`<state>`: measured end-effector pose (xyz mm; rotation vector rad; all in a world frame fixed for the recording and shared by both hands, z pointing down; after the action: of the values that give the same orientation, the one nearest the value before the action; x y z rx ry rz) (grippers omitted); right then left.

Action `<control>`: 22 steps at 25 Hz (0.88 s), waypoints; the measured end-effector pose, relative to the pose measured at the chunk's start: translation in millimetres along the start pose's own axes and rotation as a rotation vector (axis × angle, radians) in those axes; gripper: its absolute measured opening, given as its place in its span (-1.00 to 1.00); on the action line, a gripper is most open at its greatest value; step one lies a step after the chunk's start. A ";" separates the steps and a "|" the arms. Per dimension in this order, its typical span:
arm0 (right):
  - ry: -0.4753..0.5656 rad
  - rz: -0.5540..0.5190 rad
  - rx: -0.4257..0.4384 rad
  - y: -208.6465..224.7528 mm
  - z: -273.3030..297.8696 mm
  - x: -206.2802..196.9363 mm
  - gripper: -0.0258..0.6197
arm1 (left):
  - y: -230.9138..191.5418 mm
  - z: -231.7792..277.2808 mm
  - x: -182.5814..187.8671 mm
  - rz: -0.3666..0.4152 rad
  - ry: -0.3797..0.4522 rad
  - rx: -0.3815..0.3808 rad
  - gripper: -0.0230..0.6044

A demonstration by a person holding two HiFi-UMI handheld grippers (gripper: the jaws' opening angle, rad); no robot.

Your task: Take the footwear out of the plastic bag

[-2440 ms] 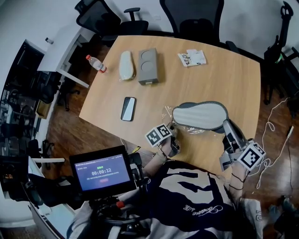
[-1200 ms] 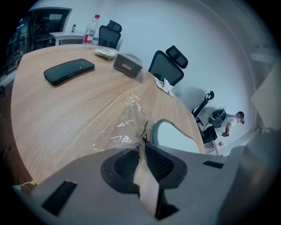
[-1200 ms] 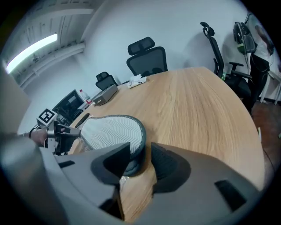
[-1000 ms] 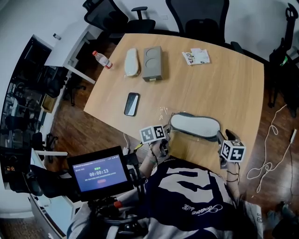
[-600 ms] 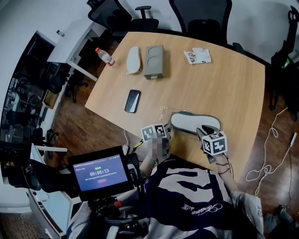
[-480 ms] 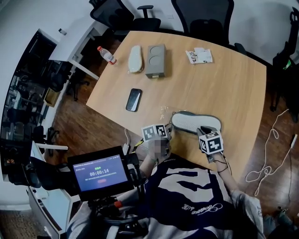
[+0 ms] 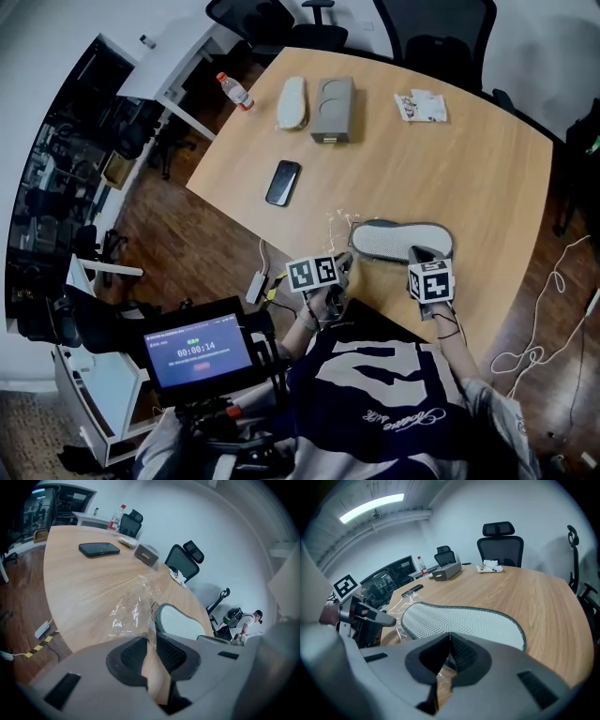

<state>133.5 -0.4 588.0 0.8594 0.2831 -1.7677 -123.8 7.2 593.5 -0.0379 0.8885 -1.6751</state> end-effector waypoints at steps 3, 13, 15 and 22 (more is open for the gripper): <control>0.011 0.001 -0.009 -0.5 0.5 0.6 -0.92 | -5.6 -10.2 -12.8 0.000 -0.010 -0.002 -0.73; 0.028 0.048 -0.073 -6.1 1.1 -1.8 -0.92 | -42.2 -54.1 -46.3 -0.003 -0.052 -0.010 -0.70; 0.047 0.077 -0.077 -7.9 0.6 -2.2 -0.92 | -49.5 -55.9 -45.5 -0.008 -0.042 -0.036 -0.70; 0.133 0.203 -0.103 -49.8 -24.9 -6.8 -0.75 | -31.2 -61.2 -19.2 0.207 -0.066 -0.183 -0.70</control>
<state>99.8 37.5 564.1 0.9004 0.3585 -1.4987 -172.0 56.8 575.8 -0.1214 0.9598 -1.3905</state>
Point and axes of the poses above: the fingertips, and each gripper's own axes: z forward along the fingers, y to its right, x out of its top, the point moved 9 cm from there along -z, backward along the fingers, and after that the axes turned 2 degrees about y, right-handed, at the moved point
